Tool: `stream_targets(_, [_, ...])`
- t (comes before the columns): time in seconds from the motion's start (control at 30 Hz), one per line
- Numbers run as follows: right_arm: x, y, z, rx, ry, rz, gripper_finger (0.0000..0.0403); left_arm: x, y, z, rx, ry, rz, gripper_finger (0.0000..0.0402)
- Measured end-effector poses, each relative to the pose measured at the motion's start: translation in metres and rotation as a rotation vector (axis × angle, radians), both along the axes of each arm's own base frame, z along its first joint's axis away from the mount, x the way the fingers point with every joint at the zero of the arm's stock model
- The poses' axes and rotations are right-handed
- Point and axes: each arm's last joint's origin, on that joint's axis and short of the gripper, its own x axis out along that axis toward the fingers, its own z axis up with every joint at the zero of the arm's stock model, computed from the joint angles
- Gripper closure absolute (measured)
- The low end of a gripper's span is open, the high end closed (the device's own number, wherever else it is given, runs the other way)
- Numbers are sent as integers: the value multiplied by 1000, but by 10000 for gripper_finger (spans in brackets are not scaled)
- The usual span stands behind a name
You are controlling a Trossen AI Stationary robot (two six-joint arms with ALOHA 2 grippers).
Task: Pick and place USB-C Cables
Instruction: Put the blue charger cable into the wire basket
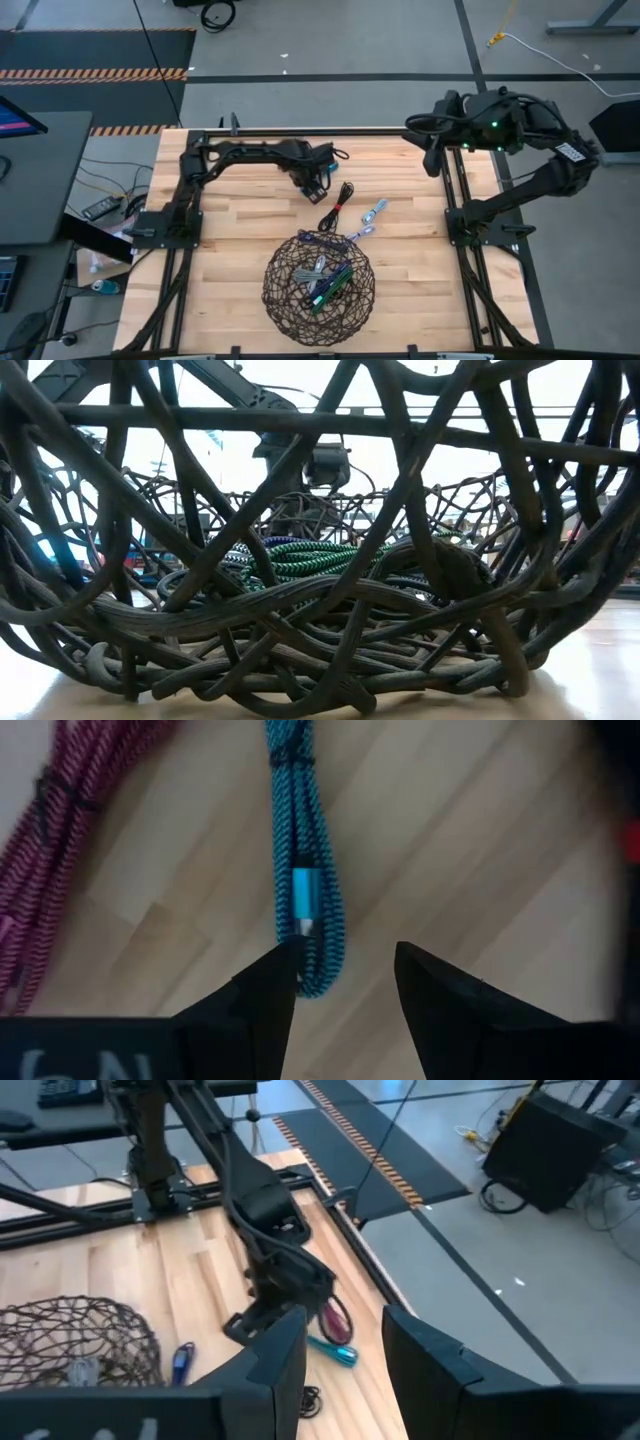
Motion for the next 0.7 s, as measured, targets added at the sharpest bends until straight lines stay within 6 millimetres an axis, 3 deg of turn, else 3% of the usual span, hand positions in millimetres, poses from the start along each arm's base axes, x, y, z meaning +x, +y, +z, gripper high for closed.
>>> stream_targets(0.43, [7,1,0,19,-10,24,264,5,7,-5,99,-16,-16,228])
stream_targets(0.7, [7,1,0,19,-9,24,264,8,0,3,73,-42,-30,225])
